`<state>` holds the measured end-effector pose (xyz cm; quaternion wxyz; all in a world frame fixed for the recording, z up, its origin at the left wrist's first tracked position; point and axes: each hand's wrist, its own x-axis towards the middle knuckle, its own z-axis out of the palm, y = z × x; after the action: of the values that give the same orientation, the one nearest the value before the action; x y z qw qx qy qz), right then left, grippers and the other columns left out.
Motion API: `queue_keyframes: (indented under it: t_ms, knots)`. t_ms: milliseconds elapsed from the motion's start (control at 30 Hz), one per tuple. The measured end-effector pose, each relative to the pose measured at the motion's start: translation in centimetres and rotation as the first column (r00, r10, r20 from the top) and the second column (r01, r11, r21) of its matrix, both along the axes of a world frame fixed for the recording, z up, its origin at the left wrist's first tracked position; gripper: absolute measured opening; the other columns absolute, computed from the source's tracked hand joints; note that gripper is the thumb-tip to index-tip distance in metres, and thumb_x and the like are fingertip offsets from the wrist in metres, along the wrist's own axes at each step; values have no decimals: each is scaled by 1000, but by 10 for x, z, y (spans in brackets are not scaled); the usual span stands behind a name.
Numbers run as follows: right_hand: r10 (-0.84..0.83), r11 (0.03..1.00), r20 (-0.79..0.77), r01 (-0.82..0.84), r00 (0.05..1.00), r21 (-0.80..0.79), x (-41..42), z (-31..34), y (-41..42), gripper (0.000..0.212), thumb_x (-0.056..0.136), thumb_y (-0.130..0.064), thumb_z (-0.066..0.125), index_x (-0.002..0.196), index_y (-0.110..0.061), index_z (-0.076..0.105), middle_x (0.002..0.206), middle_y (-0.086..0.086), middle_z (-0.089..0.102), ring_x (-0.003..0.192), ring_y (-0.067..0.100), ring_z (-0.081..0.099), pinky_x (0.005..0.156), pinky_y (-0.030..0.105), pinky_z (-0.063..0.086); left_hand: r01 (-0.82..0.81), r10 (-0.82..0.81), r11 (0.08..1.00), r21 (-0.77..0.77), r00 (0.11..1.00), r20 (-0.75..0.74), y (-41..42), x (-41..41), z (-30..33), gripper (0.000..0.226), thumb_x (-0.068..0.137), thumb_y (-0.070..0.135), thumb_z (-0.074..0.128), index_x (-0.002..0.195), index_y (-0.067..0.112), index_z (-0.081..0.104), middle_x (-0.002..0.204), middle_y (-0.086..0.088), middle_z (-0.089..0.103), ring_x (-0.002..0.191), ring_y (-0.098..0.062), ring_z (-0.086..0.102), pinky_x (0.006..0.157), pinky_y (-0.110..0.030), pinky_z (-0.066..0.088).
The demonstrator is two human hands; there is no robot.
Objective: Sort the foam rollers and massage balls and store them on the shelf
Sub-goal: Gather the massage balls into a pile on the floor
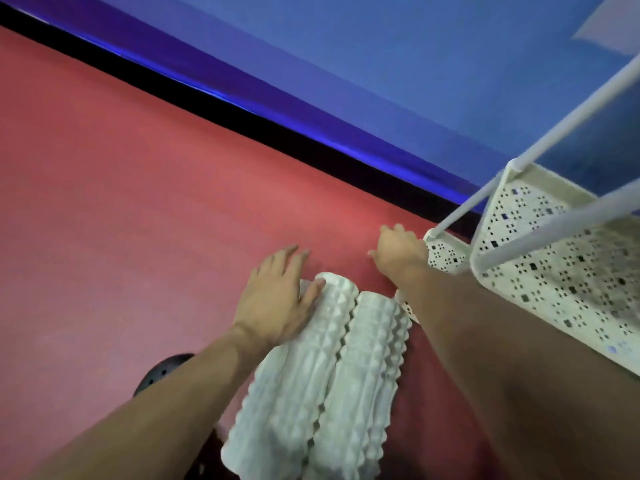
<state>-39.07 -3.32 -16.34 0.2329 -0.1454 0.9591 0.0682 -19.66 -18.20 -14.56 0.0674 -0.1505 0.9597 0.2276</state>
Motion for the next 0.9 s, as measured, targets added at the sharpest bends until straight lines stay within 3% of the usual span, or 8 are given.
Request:
queue_keyframes:
  t_ms: [133, 267, 333, 400, 533, 667, 767, 900]
  knots:
    - [-91, 972, 3, 88, 996, 219, -11, -39, 3, 39, 93, -32, 63, 130, -17, 62, 128, 10, 65, 125, 31, 56, 112, 47, 30, -3, 5, 999, 35, 999, -42, 6, -10, -26, 71, 97, 63, 24, 153, 21, 34, 158, -1, 34, 146, -18, 28, 121, -38, 23]
    - [77, 964, -104, -48, 992, 262, -1, -46, 4, 39, 93, -14, 51, 132, -15, 56, 131, 11, 59, 124, 30, 55, 112, 44, 28, 6, -4, 999, 52, 999, -51, 17, -5, -28, 75, 94, 66, 18, 154, 21, 32, 159, 0, 32, 146, -17, 26, 121, -37, 21]
    - [113, 982, -131, -91, 985, 163, 8, -43, 3, 40, 95, -14, 54, 134, -14, 49, 131, 14, 52, 117, 33, 57, 106, 44, 36, 14, -12, 999, 50, 999, -47, 17, -2, -23, 76, 94, 67, 17, 154, 22, 31, 160, 0, 30, 147, -17, 25, 122, -39, 21]
    - [93, 992, -144, -104, 985, -67, 23, -33, 3, 33, 98, -17, 57, 130, -12, 47, 126, 14, 46, 105, 37, 62, 95, 48, 47, 30, -30, 999, 24, 999, -19, 18, 6, -13, 77, 94, 68, 14, 154, 23, 30, 161, 0, 28, 147, -19, 25, 122, -41, 22]
    - [70, 895, -112, -112, 991, -432, 70, 31, 14, 34, 101, -34, 55, 131, -18, 51, 127, 6, 41, 99, 31, 61, 86, 45, 53, 25, -24, 1000, -16, 998, 60, 30, 39, 21, 75, 97, 69, 16, 156, 23, 23, 162, -3, 24, 148, -23, 24, 121, -44, 22]
    - [109, 843, -71, -130, 992, -522, 132, 107, 55, 52, 98, -40, 60, 144, -18, 47, 129, 1, 42, 108, 25, 61, 92, 41, 51, 92, -90, 995, -40, 994, 68, 57, 81, 83, 79, 97, 69, 14, 159, 21, 12, 163, -6, 22, 149, -25, 23, 121, -41, 21]
    - [13, 811, 10, -5, 1000, -585, 191, 155, 107, 54, 93, -40, 69, 140, -19, 52, 129, -1, 42, 109, 21, 59, 96, 36, 47, 164, -164, 986, -9, 986, 18, 89, 114, 133, 79, 98, 69, 18, 161, 22, 7, 163, -7, 23, 149, -25, 22, 121, -42, 22]
    - [-112, 737, 102, 152, 988, -658, 275, 198, 188, 47, 78, -33, 82, 120, -26, 62, 118, -4, 47, 105, 17, 57, 98, 38, 48, 170, -168, 969, 179, 985, -27, 155, 159, 181, 74, 99, 65, 32, 157, 20, 24, 158, -7, 33, 144, -24, 34, 116, -43, 33]
